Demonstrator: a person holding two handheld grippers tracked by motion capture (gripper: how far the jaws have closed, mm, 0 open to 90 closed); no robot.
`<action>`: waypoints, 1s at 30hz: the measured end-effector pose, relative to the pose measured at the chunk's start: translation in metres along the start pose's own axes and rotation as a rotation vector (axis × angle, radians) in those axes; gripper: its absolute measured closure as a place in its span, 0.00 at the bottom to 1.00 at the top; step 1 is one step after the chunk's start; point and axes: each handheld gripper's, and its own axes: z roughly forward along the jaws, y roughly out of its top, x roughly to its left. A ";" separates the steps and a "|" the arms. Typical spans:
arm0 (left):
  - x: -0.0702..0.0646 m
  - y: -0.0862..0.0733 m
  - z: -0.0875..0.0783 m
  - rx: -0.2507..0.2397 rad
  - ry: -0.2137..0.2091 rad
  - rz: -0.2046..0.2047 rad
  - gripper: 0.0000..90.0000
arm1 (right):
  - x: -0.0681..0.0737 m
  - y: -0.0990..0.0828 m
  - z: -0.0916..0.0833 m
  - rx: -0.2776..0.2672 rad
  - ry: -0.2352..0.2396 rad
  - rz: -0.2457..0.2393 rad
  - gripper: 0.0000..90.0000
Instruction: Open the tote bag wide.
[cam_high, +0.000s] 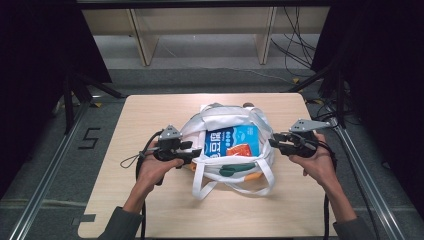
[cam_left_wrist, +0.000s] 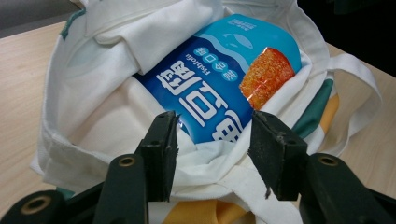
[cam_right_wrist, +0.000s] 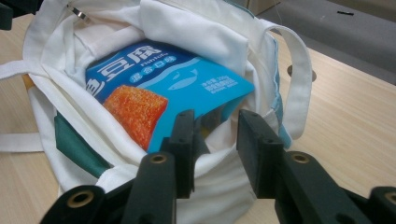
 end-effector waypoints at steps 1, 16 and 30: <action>-0.003 -0.001 -0.001 0.010 -0.010 0.008 0.54 | 0.002 0.001 -0.003 0.024 0.009 0.023 0.69; -0.008 -0.002 -0.009 0.004 -0.050 -0.010 0.37 | 0.005 -0.002 -0.007 0.003 -0.027 0.046 0.51; -0.016 -0.005 -0.020 -0.002 -0.041 0.025 0.32 | 0.004 -0.012 -0.013 -0.006 -0.031 0.068 0.39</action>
